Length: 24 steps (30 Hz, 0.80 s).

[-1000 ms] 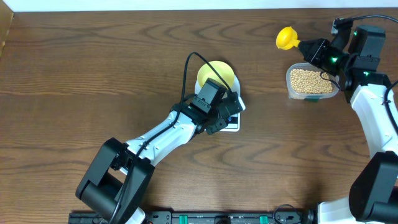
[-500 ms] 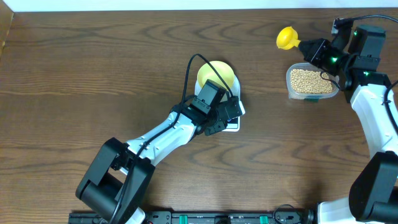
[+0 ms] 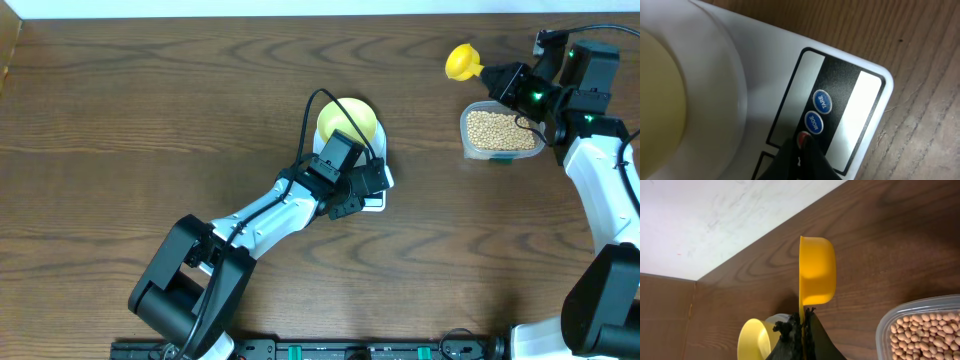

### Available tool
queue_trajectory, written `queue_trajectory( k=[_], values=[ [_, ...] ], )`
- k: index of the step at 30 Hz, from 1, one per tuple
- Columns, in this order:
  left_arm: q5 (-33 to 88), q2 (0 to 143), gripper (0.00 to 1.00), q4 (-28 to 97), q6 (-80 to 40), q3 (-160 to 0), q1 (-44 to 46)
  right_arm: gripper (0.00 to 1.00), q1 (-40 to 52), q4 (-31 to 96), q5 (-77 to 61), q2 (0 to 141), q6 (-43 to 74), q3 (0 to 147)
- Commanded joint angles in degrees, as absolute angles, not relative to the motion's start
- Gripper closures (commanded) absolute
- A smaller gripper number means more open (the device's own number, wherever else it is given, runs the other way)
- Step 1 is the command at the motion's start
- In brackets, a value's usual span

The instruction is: Scoop item into bowl and weigh 50g on scale

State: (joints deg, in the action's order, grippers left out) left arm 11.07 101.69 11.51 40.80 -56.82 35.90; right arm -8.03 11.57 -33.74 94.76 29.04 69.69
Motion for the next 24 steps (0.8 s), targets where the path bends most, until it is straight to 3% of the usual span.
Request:
queue_trajectory(
  k=[1, 24],
  values=[
    [13.0, 102.7, 0.92, 11.4, 41.6, -56.3, 35.7, 0.99, -8.3, 11.7, -33.5, 93.3, 28.0, 70.9],
    [13.0, 104.9, 0.92, 8.7, 41.5, -56.3, 35.1, 0.99, -8.3, 13.0, -33.5, 93.3, 27.5, 70.9]
  ],
)
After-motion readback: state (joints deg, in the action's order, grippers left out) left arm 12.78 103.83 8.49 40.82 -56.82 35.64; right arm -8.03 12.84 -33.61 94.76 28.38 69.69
